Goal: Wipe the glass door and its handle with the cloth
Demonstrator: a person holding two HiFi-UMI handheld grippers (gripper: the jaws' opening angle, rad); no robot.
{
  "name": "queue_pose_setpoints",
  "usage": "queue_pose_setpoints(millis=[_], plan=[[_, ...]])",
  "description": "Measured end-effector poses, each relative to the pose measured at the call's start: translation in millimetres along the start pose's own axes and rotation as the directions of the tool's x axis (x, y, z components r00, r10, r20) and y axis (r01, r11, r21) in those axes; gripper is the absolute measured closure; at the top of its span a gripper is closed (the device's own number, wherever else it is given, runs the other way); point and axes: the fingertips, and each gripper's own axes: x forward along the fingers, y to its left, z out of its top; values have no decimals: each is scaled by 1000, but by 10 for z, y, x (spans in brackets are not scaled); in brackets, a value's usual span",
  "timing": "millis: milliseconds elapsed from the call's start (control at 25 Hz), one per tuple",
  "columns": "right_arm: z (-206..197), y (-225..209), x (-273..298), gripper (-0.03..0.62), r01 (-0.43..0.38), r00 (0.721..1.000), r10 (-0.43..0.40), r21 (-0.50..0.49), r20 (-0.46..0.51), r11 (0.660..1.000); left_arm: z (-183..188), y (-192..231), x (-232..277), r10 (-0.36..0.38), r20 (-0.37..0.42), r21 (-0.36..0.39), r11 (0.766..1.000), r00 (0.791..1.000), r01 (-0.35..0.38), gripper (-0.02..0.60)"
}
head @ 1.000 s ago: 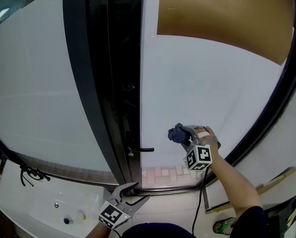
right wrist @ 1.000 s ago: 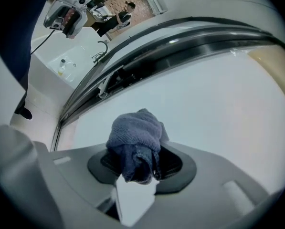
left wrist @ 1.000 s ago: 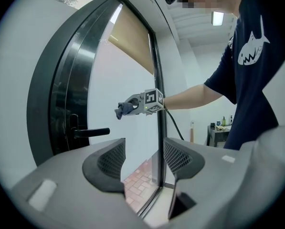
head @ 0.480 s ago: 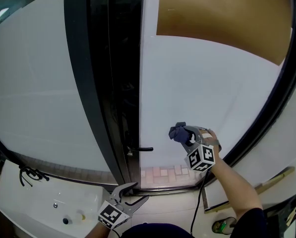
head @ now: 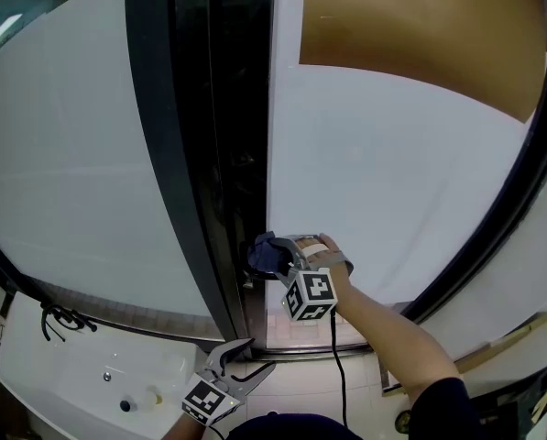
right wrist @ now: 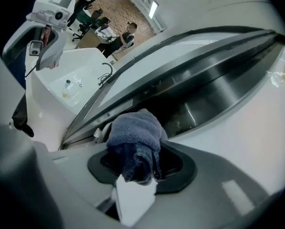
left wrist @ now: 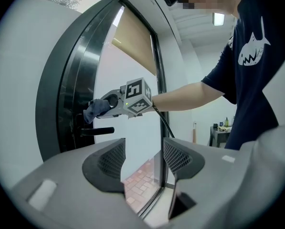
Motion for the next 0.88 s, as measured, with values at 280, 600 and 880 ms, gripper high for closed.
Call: queue_pose_setpoints(millis=[280,600,880], plan=[[-317,116,119,431,-39,997,37,-19,-70,999,-43,93,-95,29,-10,-6,1000,1000,-29,334],[-927,143,-222,431,-27,985,26,-2,-172,1000,7,9,21,-10,-4,7,1000,1000,10,334],[-1681,105,-731,431,9,954,7,51,-301,999,58,-105,130,-48,1,14,999,999,48,334]])
